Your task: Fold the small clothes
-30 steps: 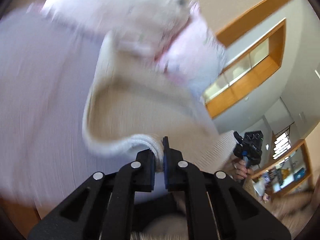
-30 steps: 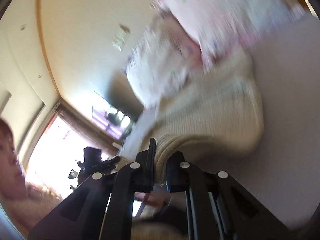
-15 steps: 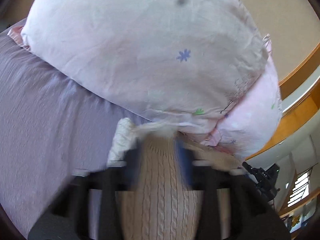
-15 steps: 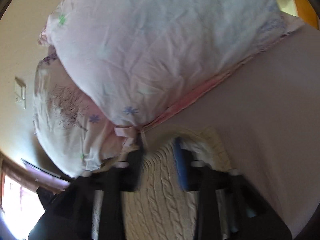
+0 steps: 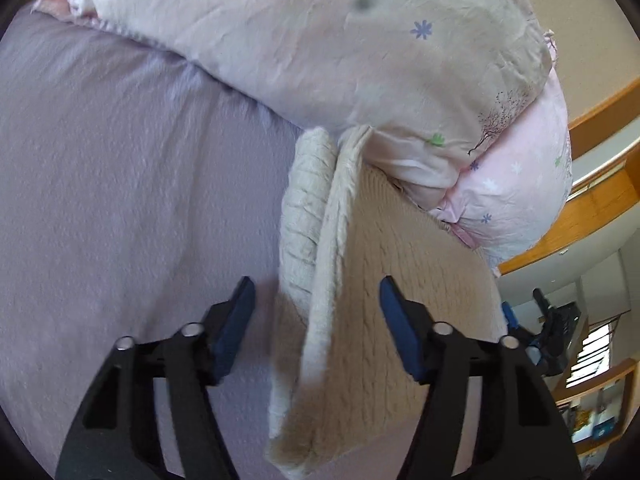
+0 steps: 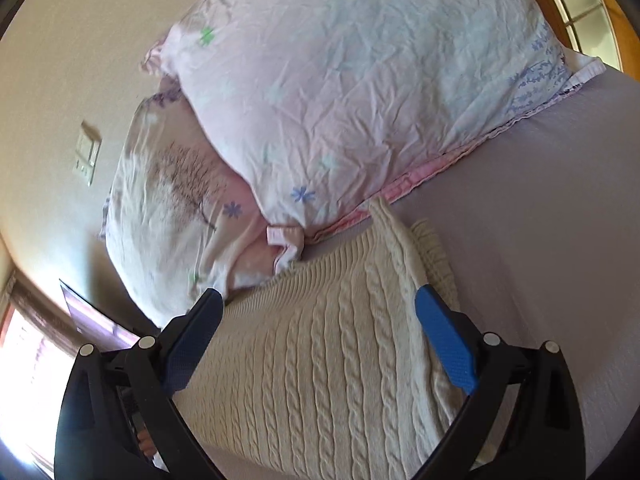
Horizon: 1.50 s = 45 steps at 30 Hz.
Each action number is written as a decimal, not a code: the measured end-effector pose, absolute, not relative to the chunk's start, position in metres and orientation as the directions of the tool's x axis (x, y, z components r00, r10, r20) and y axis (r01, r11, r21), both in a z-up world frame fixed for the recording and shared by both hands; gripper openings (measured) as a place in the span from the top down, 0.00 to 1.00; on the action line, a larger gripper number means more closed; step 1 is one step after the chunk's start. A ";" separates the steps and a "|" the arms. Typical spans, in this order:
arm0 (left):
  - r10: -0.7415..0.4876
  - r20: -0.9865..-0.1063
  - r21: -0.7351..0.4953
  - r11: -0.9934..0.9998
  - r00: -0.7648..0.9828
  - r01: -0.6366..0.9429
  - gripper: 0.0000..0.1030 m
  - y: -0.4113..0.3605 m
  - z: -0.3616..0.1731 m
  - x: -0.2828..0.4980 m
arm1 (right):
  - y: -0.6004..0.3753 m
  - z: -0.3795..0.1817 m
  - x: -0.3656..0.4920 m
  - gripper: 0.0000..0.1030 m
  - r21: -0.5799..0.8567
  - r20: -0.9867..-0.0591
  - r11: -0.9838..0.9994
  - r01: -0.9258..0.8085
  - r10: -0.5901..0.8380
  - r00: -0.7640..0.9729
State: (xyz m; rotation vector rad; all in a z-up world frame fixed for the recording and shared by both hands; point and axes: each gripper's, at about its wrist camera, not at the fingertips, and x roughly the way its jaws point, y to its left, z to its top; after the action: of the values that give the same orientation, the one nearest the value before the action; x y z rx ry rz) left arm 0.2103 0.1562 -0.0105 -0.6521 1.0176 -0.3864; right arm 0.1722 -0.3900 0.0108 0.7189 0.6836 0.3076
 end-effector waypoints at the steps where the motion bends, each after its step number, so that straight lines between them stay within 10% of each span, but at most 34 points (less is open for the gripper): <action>1: -0.609 -0.648 -0.693 0.720 0.457 -0.024 0.69 0.151 -0.017 0.211 | -0.392 0.010 0.169 0.04 0.697 -0.465 0.716 -0.040 0.493 0.735; 12: -0.865 -0.284 -0.871 0.413 0.414 0.267 0.84 -0.005 0.074 0.226 | -0.442 0.025 0.128 0.04 0.701 -0.392 0.712 -0.046 0.438 0.809; 18: -0.988 -0.145 -0.962 0.155 0.061 0.223 0.60 -0.149 0.032 0.250 | -0.466 0.022 0.125 0.04 0.688 -0.450 0.726 0.028 0.396 0.800; 22: -0.925 -0.265 -0.892 0.342 0.272 0.295 0.23 -0.093 0.036 0.243 | -0.477 0.010 0.140 0.02 0.717 -0.497 0.696 0.032 0.478 0.724; 27: -0.738 -0.545 -0.732 0.650 0.397 0.204 0.22 -0.047 0.015 0.242 | -0.449 -0.014 0.182 0.02 0.725 -0.580 0.688 0.022 0.594 0.557; 34: -0.715 -0.634 -0.685 0.696 0.295 0.213 0.21 -0.077 -0.022 0.245 | -0.418 -0.032 0.211 0.06 0.688 -0.646 0.725 0.029 0.594 0.479; 35: -0.722 -0.630 -0.695 0.689 0.287 0.207 0.21 -0.083 -0.026 0.247 | -0.415 -0.032 0.210 0.09 0.681 -0.643 0.732 0.014 0.588 0.491; 36: -0.732 -0.617 -0.707 0.677 0.289 0.205 0.21 -0.086 -0.028 0.248 | -0.412 -0.033 0.212 0.40 0.680 -0.646 0.733 0.007 0.595 0.479; 41: -0.736 -0.598 -0.703 0.672 0.317 0.233 0.56 -0.088 -0.027 0.244 | -0.403 -0.028 0.203 0.62 0.748 -0.574 0.663 0.012 0.638 0.513; 45: -0.754 -0.549 -0.699 0.650 0.360 0.296 0.63 -0.052 0.007 0.220 | -0.370 -0.009 0.200 0.65 0.816 -0.457 0.569 -0.100 0.741 0.493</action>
State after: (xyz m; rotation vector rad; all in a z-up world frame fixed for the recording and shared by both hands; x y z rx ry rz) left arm 0.2198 -0.0524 0.0066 -0.5412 0.9840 -0.7209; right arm 0.2000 -0.3699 -0.0087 0.8159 0.9191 0.5847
